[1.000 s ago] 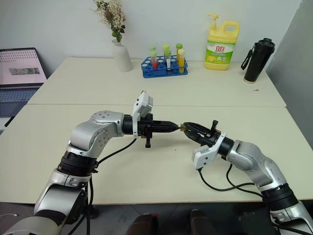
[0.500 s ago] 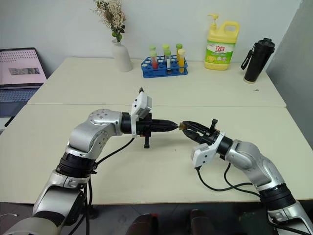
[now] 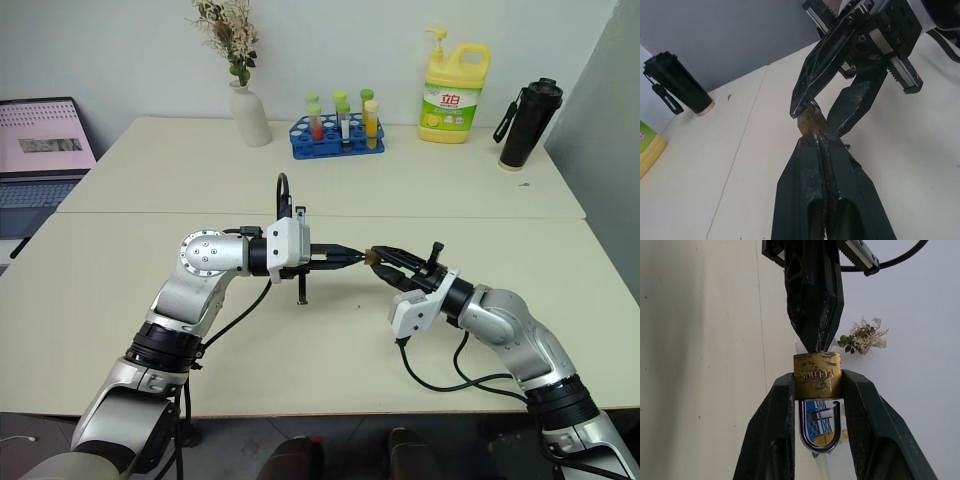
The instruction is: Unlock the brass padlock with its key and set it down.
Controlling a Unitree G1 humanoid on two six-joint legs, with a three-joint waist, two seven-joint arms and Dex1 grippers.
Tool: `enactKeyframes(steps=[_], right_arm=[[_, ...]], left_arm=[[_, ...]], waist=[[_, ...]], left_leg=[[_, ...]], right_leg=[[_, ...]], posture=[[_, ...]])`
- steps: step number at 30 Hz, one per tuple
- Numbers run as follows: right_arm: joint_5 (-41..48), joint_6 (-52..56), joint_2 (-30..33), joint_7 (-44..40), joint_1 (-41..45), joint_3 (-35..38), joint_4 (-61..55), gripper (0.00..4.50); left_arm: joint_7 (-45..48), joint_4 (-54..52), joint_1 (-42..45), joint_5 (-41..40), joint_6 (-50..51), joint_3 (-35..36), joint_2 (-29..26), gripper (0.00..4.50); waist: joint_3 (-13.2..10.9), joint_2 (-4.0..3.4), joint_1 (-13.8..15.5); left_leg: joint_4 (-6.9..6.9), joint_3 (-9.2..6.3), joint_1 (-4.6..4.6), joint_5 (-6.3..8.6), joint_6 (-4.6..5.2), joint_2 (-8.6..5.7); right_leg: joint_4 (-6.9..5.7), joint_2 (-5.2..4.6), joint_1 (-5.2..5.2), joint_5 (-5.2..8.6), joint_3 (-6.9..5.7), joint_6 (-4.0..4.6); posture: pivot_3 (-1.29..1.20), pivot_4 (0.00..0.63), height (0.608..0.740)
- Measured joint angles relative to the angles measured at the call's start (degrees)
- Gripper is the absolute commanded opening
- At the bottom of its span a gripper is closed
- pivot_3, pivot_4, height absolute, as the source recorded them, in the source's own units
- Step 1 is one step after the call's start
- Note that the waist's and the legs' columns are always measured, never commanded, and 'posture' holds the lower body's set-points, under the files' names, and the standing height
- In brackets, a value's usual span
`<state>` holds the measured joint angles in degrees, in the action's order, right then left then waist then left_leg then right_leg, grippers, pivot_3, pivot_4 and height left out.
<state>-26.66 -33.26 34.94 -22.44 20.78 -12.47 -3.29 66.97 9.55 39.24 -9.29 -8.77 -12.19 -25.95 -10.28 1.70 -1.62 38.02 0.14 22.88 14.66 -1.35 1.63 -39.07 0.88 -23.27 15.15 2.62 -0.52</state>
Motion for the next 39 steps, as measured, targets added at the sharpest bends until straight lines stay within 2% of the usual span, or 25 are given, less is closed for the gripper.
enactKeyframes(steps=[7, 10, 14, 22, 28, 39], right_arm=[[0.0, 0.44, -0.04, 0.0, 0.0, 0.08, 0.0, 0.93], [0.0, 0.8, -0.03, -0.02, 0.0, 0.1, 0.0, 0.93], [0.01, 1.19, -0.06, 0.0, 0.02, 0.31, 0.0, 0.93], [0.53, 0.98, -0.31, 0.0, 0.03, 0.3, -0.66, 0.93], [0.73, 0.67, -0.33, -0.01, 0.12, 0.24, -1.13, 0.93], [0.76, 0.33, -0.39, -0.04, 0.24, 0.15, -1.2, 0.93]], left_arm=[[-0.02, 1.12, 0.2, 0.4, -1.0, 0.23, 0.79, 0.0], [0.09, 0.28, 0.21, -1.42, 4.22, 0.39, 1.16, 0.0], [-0.23, -0.44, 1.48, -4.81, 15.33, 1.19, 1.63, 0.85], [-2.57, -4.09, 2.87, -12.49, 38.02, 3.02, 1.33, 3.34], [-2.83, -10.02, 3.29, -20.04, 50.81, 4.14, 1.11, 3.35], [-6.69, -9.2, 3.73, -18.07, 51.03, 3.45, 1.35, 3.35]], waist=[[0.0, 0.0, 0.0], [0.0, 0.0, -0.01], [0.0, 0.0, -0.02], [0.0, 0.0, -0.06], [0.0, 0.0, -0.06], [0.0, 0.0, -0.05]], left_leg=[[0.0, -0.01, 0.0, 0.0, 0.0, 0.0], [0.0, -0.02, 0.0, 0.0, 0.0, 0.0], [0.02, -0.04, 0.01, 0.0, 0.0, 0.0], [0.01, -0.13, 0.01, 0.0, 0.0, 0.02], [0.02, -0.15, 0.0, -0.01, -0.01, 0.02], [0.02, -0.13, -0.01, -0.01, -0.01, 0.01]], right_leg=[[0.0, 0.0, 0.0, 0.0, -0.03, 0.0], [-0.01, 0.01, 0.0, 0.0, -0.05, -0.01], [-0.01, 0.02, 0.0, 0.05, -0.08, -0.09], [-0.02, 0.02, 0.0, 0.05, -0.07, -0.08], [-0.04, 0.01, 0.0, 0.05, -0.05, -0.09], [-0.04, 0.0, 0.0, 0.01, -0.01, -0.02]], posture=[[0.0, 0.15, 0.74], [0.0, 0.15, 0.74], [0.0, 0.15, 0.74], [0.0, 0.15, 0.74], [0.0, 0.15, 0.74], [0.0, 0.15, 0.74]])
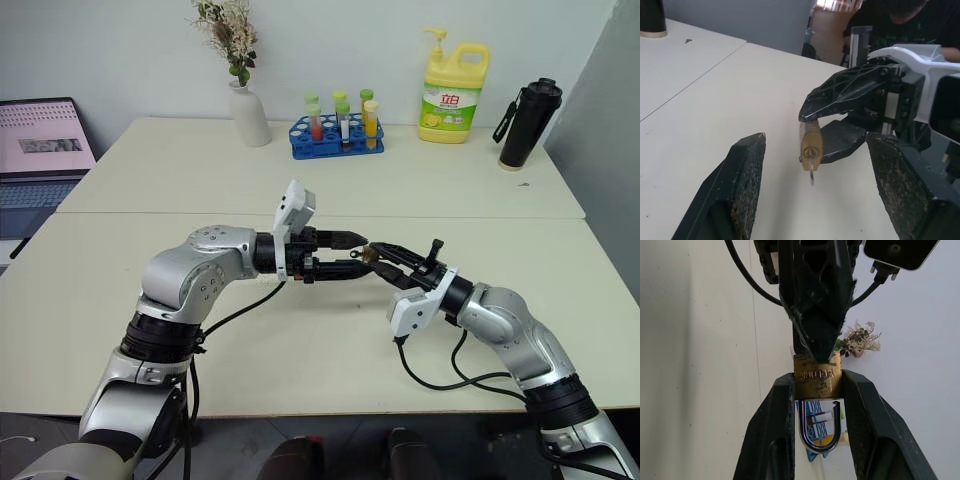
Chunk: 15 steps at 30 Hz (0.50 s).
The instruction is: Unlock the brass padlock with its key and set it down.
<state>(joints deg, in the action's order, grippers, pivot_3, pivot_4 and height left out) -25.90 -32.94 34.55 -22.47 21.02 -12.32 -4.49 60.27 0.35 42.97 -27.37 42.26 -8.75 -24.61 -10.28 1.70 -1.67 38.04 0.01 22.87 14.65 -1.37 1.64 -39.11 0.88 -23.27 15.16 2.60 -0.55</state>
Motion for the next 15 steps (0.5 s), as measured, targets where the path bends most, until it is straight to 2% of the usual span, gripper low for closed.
enactKeyframes(steps=[3, 4, 6, 14, 15], right_arm=[[0.0, -0.01, -0.06, -0.02, 0.0, -0.01, -0.41, 0.93], [0.0, -0.02, -0.09, -0.03, 0.0, -0.02, -0.5, 0.93], [0.01, -0.04, -0.11, -0.06, 0.0, -0.04, -0.53, 0.93], [0.02, 0.49, -0.06, -0.29, 0.0, 0.03, -0.47, 0.93], [0.02, 0.52, -0.06, -0.34, 0.0, 0.03, -0.47, 0.93]], left_arm=[[-0.37, 0.62, 0.27, 0.53, -0.14, -0.1, 0.29, 3.35], [-0.52, 0.66, 0.3, 0.57, -0.14, -0.16, 0.41, 3.16], [-0.81, 1.09, 0.57, 0.57, -0.14, -0.19, 1.03, 2.73], [-0.36, 1.88, 0.7, 0.47, -0.22, -0.67, 2.18, 0.17], [-0.36, 1.88, 0.69, 0.52, -0.27, -0.7, 2.18, 0.18]], waist=[[0.0, 0.0, 0.0], [0.0, 0.0, 0.0], [0.0, 0.0, 0.01], [0.0, 0.0, 0.0], [0.0, 0.0, 0.0]], left_leg=[[0.0, 0.01, 0.0, 0.0, 0.0, 0.0], [0.0, 0.0, 0.0, 0.0, 0.0, 0.0], [0.0, 0.0, 0.01, 0.0, 0.0, -0.01], [0.01, 0.01, 0.0, 0.0, 0.0, 0.0], [0.0, 0.02, 0.0, 0.0, 0.0, -0.01]], right_leg=[[0.0, 0.0, 0.0, 0.0, 0.0, 0.0], [0.0, 0.0, 0.0, 0.0, 0.0, 0.0], [0.0, -0.01, 0.0, 0.0, 0.0, 0.0], [0.0, -0.01, 0.0, -0.01, 0.0, 0.01], [0.0, 0.0, 0.0, -0.01, 0.01, 0.01]], posture=[[0.0, 0.15, 0.74], [0.0, 0.15, 0.74], [0.0, 0.15, 0.74], [0.0, 0.15, 0.74], [0.0, 0.15, 0.74]])
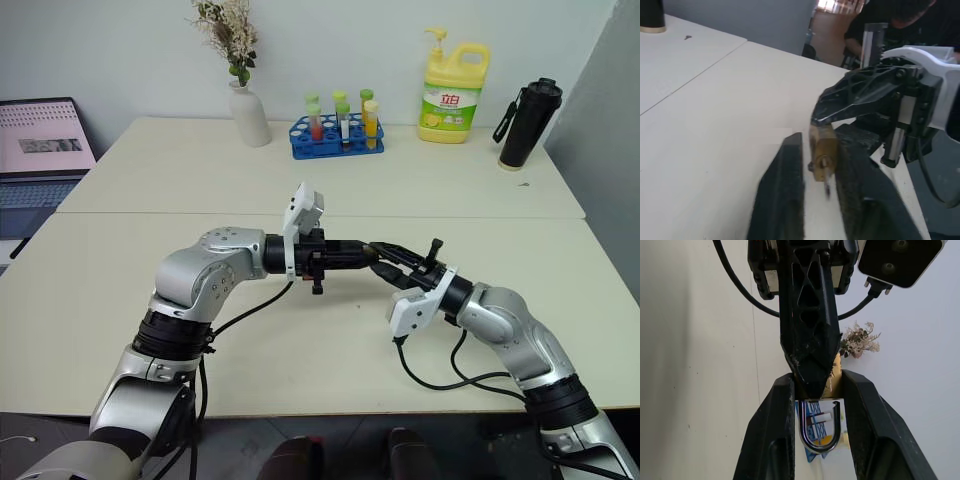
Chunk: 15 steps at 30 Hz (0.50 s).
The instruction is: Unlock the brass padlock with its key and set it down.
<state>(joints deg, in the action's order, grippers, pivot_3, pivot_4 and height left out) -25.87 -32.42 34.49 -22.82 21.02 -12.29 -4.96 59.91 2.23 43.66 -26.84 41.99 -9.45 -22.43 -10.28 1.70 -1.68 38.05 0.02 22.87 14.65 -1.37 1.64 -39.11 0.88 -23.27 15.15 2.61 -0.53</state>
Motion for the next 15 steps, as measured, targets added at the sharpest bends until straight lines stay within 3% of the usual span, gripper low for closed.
enactKeyframes(steps=[9, 15], right_arm=[[1.31, 0.25, 0.43, -1.1, -0.19, -0.03, -0.14, 0.93], [10.26, 6.09, 3.49, -7.03, -4.39, 2.28, -3.5, 3.1]], left_arm=[[0.85, 0.23, -0.02, 0.77, -1.29, -0.59, -0.14, 0.18], [2.73, 0.38, -0.18, 0.8, -1.65, -1.23, -1.06, 0.18]], waist=[[0.0, 0.0, 0.01], [0.0, 0.0, 0.04]], left_leg=[[0.0, 0.0, 0.01, 0.0, 0.0, 0.0], [0.0, -0.01, 0.02, 0.0, 0.0, -0.01]], right_leg=[[0.0, 0.0, 0.0, 0.0, -0.01, 0.0], [0.01, -0.02, 0.01, 0.0, -0.01, 0.0]], posture=[[0.0, 0.15, 0.74], [0.0, 0.15, 0.74]])
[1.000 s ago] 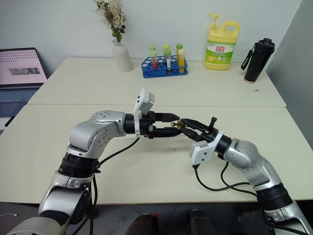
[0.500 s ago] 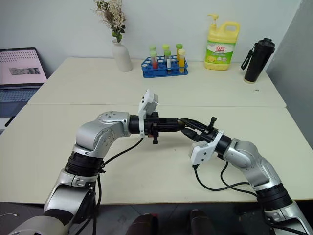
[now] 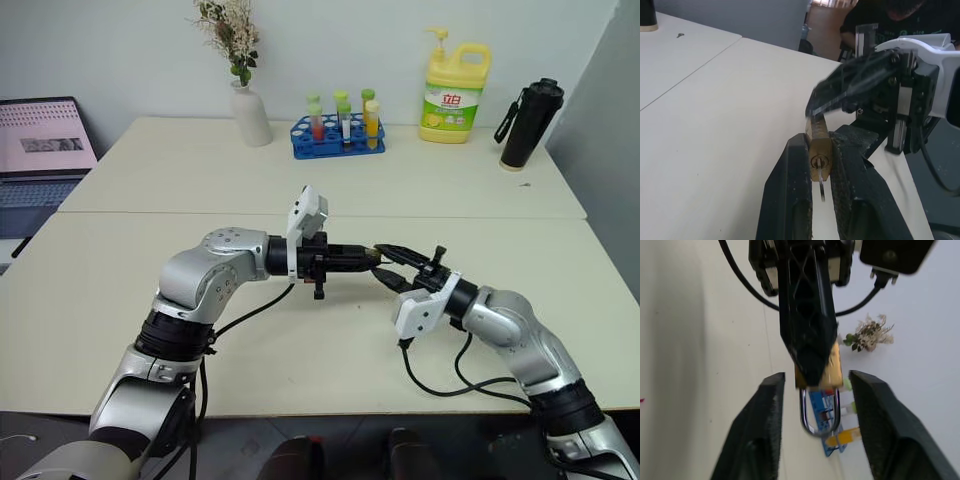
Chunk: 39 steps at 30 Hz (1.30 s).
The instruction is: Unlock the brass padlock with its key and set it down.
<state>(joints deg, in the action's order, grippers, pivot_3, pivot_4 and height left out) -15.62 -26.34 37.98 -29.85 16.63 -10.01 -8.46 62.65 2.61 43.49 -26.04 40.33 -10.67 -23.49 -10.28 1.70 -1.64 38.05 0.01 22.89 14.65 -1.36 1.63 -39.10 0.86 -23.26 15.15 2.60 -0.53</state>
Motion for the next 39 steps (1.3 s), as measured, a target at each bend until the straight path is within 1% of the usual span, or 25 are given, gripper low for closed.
enactKeyframes(steps=[1, 3, 6, 9, 13, 16, 17, 21, 28, 35, 39], right_arm=[[2.78, 2.44, 1.14, -2.0, -0.97, 0.74, -0.91, 3.47], [11.73, 10.65, 5.0, -7.64, -5.81, 3.49, -5.98, 3.48], [24.16, 24.76, 9.13, -12.66, -10.6, 8.88, -14.32, 3.48], [34.34, 36.15, 12.29, -15.28, -11.1, 11.86, -23.0, 2.82], [45.27, 48.43, 13.06, -15.65, -9.46, 12.39, -30.46, 1.42], [49.84, 53.88, 11.67, -13.49, -6.33, 12.53, -32.66, 0.24], [50.65, 54.82, 11.22, -13.11, -5.94, 12.67, -32.88, 0.01], [53.03, 58.2, 10.21, -11.34, -3.83, 13.25, -32.96, 0.0], [53.37, 59.2, 10.21, -12.03, -2.31, 13.31, -31.29, 0.0], [51.76, 57.97, 10.19, -14.48, -1.85, 12.91, -28.88, 0.0], [49.63, 56.3, 10.0, -16.55, -1.75, 10.92, -27.1, 0.0]], left_arm=[[0.5, 0.07, 0.02, -0.06, -0.22, 0.0, -0.23, 0.18], [1.26, 0.37, 0.03, -0.64, -0.62, 0.11, -0.18, 0.18], [2.73, 1.67, 0.12, -1.39, -0.4, 1.05, -0.68, 0.18], [4.45, 1.8, 0.42, -2.9, 0.64, 1.07, -0.8, 0.18], [5.97, 0.78, 0.72, -3.6, 1.8, 1.0, -0.92, 0.18], [7.08, -2.77, 0.75, -5.27, 2.52, 0.94, -1.1, 0.18], [7.23, -3.48, 0.75, -5.58, 2.92, 0.95, -1.22, 0.18], [7.77, -5.64, 0.54, -6.87, 4.17, 0.99, -2.61, 0.18], [7.98, -7.48, -0.45, -7.76, 4.34, 0.98, -3.95, 0.18], [8.11, -9.19, -1.04, -9.33, 5.42, 0.98, -4.55, 0.18], [8.29, -9.26, -1.15, -9.51, 5.43, 0.98, -5.55, 0.18]], waist=[[0.0, 0.0, 0.0], [0.0, -0.01, 0.29], [0.0, -0.02, 0.26], [0.0, -0.02, -0.22], [0.0, -0.02, -0.2], [0.0, -0.01, -0.06], [0.0, -0.01, -0.04], [0.0, -0.02, -0.02], [0.0, -0.02, -0.03], [0.0, -0.02, -0.03], [0.0, -0.02, -0.06]], left_leg=[[0.01, 0.0, 0.0, 0.0, 0.0, 0.0], [0.0, -0.04, 0.0, 0.0, 0.01, -0.02], [0.01, -0.07, 0.0, 0.01, 0.01, 0.0], [0.0, -0.07, -0.05, 0.01, 0.01, 0.05], [0.0, -0.12, -0.04, 0.01, 0.01, 0.03], [0.01, -0.1, 0.0, 0.01, 0.01, 0.03], [0.01, -0.09, 0.0, 0.01, 0.01, 0.03], [0.01, -0.09, 0.01, 0.01, 0.02, 0.02], [0.01, -0.09, 0.01, 0.01, 0.02, 0.02], [0.0, -0.08, 0.01, 0.01, 0.02, 0.03], [0.0, -0.08, 0.0, 0.01, 0.02, 0.03]], right_leg=[[0.01, 0.0, 0.01, 0.0, -0.01, 0.0], [0.02, -0.03, 0.04, 0.0, -0.05, 0.0], [0.0, -0.02, 0.05, 0.05, -0.06, -0.08], [0.0, 0.05, 0.05, 0.12, -0.06, -0.21], [0.0, 0.09, 0.05, 0.15, -0.09, -0.26], [0.04, 0.06, 0.05, 0.16, -0.06, -0.28], [0.06, 0.06, 0.05, 0.16, -0.06, -0.28], [0.07, 0.04, 0.05, 0.17, -0.06, -0.29], [0.07, 0.05, 0.04, 0.17, -0.07, -0.3], [0.07, 0.05, 0.04, 0.17, -0.07, -0.3], [0.07, 0.06, 0.04, 0.17, -0.07, -0.3]], posture=[[0.0, 0.15, 0.74], [0.0, 0.15, 0.74], [0.0, 0.15, 0.74], [0.0, 0.15, 0.74], [0.0, 0.15, 0.74], [0.0, 0.15, 0.74], [0.0, 0.15, 0.74], [0.0, 0.15, 0.74], [0.0, 0.15, 0.74], [0.0, 0.15, 0.74], [0.0, 0.15, 0.74]])
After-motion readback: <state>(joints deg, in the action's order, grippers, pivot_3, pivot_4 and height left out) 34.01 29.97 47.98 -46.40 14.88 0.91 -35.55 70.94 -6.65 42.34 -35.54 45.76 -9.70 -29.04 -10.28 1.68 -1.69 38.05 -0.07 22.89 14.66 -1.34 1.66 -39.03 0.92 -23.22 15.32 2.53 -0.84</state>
